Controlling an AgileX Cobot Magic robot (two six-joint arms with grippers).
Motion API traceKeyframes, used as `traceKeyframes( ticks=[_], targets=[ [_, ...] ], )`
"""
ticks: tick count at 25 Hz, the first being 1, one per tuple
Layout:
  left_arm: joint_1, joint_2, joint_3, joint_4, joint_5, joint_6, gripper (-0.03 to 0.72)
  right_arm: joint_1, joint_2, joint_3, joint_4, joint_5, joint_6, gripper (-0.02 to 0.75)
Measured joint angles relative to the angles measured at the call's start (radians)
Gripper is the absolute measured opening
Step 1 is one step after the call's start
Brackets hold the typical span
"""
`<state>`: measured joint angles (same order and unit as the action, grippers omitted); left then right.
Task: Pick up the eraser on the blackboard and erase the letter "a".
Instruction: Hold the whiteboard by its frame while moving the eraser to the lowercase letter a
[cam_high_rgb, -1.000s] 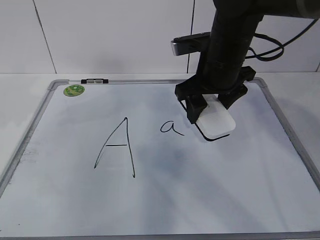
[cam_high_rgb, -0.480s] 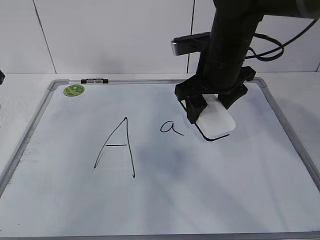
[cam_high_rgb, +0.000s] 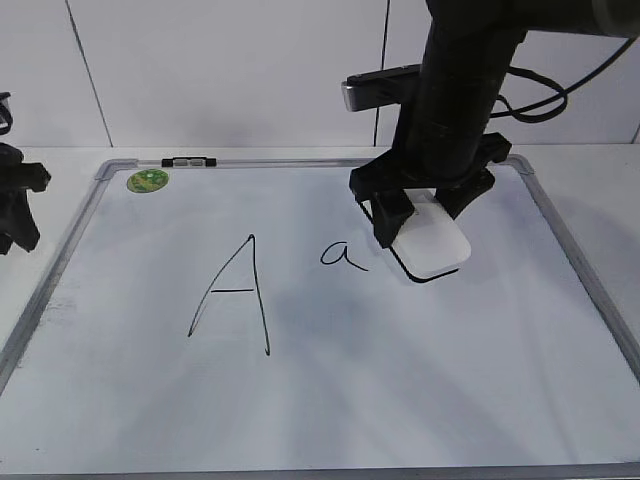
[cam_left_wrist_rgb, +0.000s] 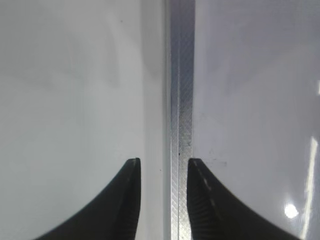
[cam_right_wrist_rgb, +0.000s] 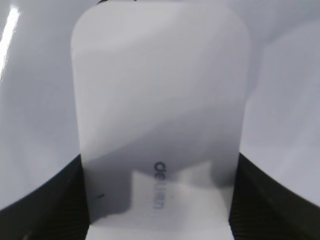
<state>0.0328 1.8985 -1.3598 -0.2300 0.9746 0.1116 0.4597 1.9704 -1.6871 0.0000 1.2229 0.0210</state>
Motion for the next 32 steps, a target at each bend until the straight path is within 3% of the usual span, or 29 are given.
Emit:
traceKeyframes(
  ticks=[24,30,32],
  targets=[
    [0.003,0.147,-0.024,-0.058,0.003,0.047,0.228,0.000,0.002,-0.001,0.000,0.000,0.000,0.540],
    [0.003,0.147,-0.026,-0.072,0.008,0.047,0.036,0.000,0.002,-0.001,0.000,0.000,0.000,0.540],
    [0.003,0.147,-0.026,-0.075,0.010,0.047,0.019,0.000,0.002,-0.001,0.000,0.000,0.000,0.540]
  ],
)
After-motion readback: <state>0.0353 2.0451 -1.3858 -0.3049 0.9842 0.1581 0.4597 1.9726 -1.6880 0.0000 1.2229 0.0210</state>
